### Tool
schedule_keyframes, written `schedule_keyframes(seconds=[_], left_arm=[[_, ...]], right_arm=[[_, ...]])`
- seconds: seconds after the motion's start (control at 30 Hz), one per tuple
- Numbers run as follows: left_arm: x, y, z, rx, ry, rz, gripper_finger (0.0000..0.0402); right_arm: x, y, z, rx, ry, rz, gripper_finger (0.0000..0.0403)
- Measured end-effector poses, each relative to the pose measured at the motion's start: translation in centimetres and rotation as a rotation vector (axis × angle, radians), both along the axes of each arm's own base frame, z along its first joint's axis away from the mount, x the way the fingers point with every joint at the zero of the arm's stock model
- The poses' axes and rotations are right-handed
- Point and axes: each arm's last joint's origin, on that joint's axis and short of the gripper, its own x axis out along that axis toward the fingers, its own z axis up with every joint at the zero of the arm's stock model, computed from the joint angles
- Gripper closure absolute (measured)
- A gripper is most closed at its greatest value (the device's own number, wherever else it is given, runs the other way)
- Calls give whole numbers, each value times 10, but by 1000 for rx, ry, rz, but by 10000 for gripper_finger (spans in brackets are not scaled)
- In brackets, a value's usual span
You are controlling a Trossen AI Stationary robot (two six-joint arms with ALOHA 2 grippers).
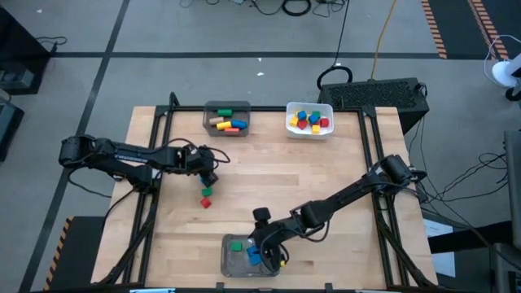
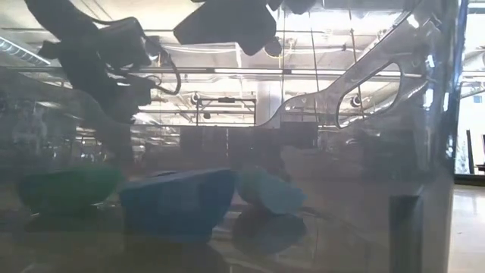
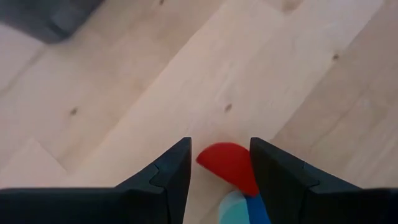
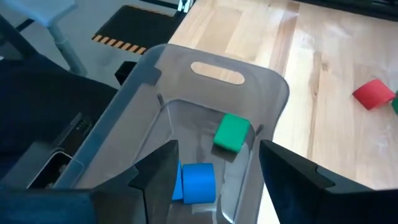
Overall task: Sort blocks by size
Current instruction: Put the light blue half circle block into the bottom black bin
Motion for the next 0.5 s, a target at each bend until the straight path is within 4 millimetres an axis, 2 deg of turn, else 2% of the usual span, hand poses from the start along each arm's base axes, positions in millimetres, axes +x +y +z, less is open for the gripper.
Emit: schedule_keyframes(seconds=[0.17,0.5], left_arm=[[-4,0,-9,-19,-24,44,235],[0,-2,-14,-64,-10,23,235]], right_arm=[[-1,0,0,-1,11,-4,191],[-1,0,-1,1,15,-6,191]])
